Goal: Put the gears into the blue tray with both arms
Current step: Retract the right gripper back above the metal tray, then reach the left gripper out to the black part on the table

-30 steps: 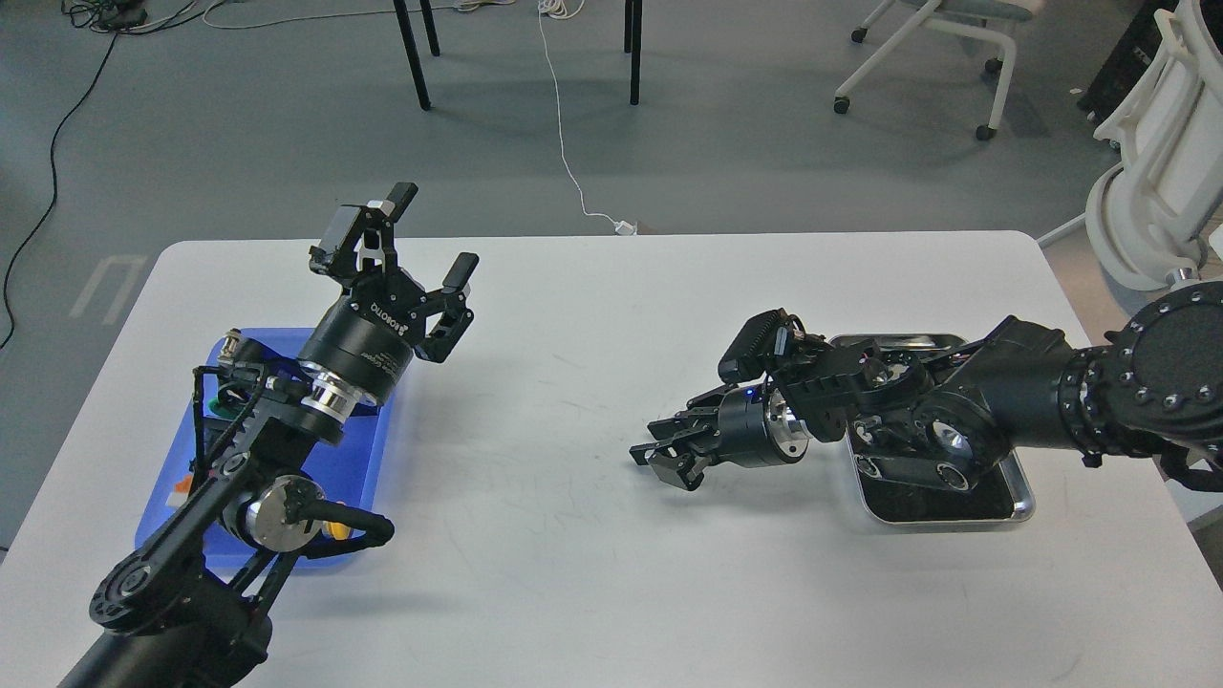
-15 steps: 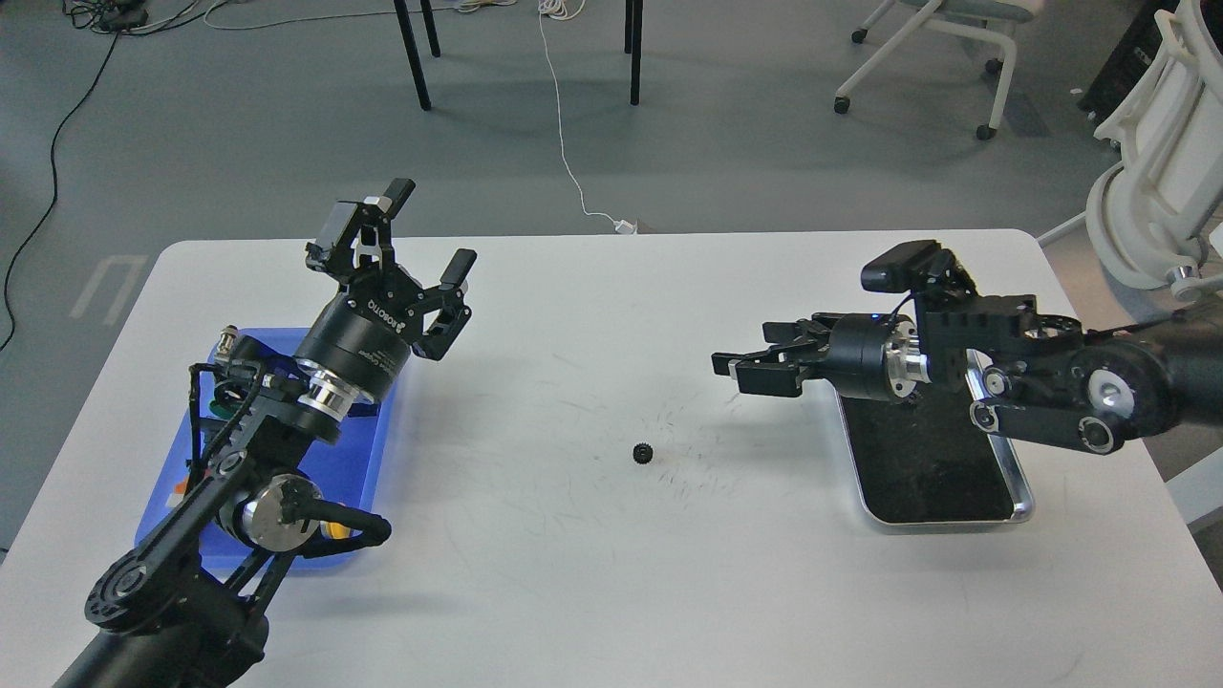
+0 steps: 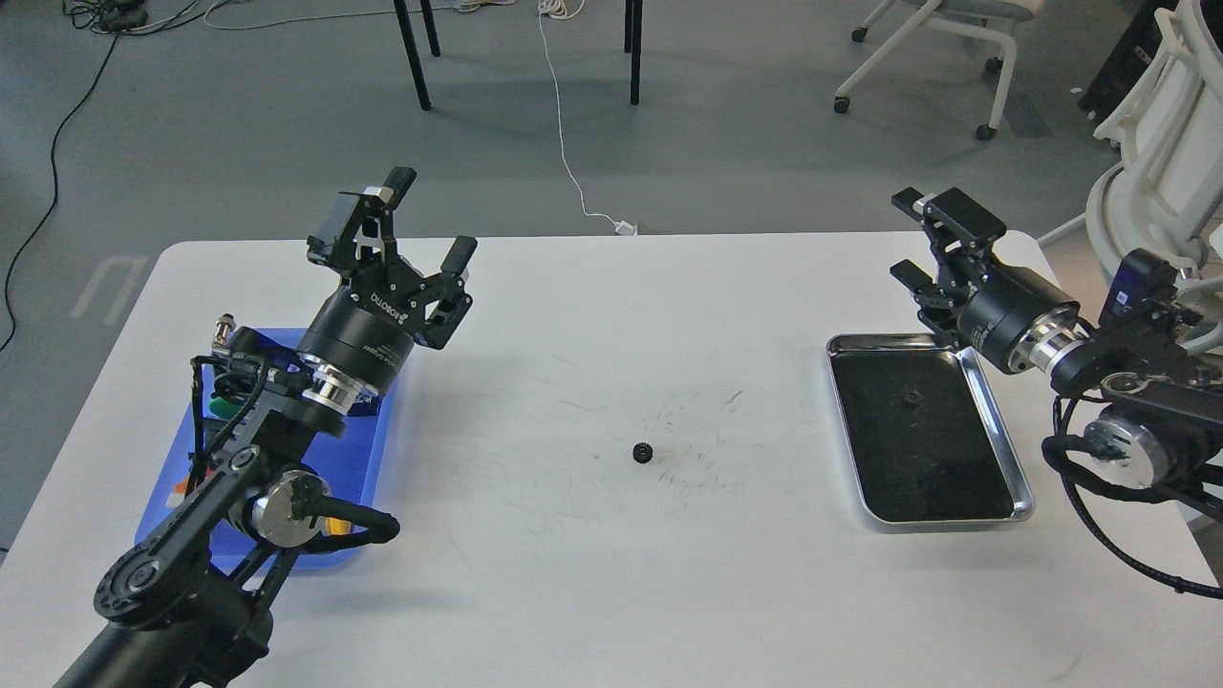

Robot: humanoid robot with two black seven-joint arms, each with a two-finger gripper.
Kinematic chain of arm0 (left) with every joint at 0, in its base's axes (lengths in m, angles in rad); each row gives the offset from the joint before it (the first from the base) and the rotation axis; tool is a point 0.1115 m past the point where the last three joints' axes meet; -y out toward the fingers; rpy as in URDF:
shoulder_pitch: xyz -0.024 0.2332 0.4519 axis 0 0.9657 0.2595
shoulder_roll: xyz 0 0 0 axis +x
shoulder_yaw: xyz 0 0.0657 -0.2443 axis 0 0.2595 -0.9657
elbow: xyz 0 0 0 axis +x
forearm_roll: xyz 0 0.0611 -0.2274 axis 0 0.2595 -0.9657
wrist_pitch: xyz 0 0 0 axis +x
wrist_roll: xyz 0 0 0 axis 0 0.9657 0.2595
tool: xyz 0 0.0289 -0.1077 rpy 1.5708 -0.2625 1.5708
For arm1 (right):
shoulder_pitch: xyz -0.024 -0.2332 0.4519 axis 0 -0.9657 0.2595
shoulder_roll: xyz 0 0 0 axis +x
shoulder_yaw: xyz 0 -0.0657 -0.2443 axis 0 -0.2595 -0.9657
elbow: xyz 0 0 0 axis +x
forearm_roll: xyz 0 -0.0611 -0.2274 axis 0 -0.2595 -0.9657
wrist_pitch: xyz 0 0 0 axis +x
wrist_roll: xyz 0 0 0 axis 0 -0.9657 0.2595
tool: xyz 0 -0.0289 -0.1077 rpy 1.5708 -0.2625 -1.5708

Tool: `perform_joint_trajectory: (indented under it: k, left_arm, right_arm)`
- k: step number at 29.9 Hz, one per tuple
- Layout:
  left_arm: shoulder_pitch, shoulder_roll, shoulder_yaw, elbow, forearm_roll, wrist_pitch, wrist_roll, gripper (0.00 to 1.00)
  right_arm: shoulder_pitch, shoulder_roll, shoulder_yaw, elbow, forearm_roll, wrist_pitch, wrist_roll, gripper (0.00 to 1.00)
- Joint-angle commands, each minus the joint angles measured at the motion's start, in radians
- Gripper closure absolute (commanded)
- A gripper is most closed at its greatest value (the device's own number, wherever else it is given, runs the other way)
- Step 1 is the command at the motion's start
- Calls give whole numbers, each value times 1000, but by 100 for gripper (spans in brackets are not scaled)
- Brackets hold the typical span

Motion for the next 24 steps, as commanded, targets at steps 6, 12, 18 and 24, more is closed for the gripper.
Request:
perform_joint_trajectory:
  k: [6,12,18,24]
  left_arm:
    - [-35,25,65,-6,359,-10,-109,2]
    - [-214,140,306,-8,802,-9,-109,2]
    - [-498,174,571,41,1224,-10,-109,2]
    - [-774,84,893,233,1397,-3,-109,3]
  right_arm:
    - [-231,-45,241,-10,291,305,0,4]
    - [-331,-149,259,-27,294,582,0,3]
    - [-368,-157,258,-94,294,582,0,3]
    - [-368,-145,261,-146,301,582,0,3]
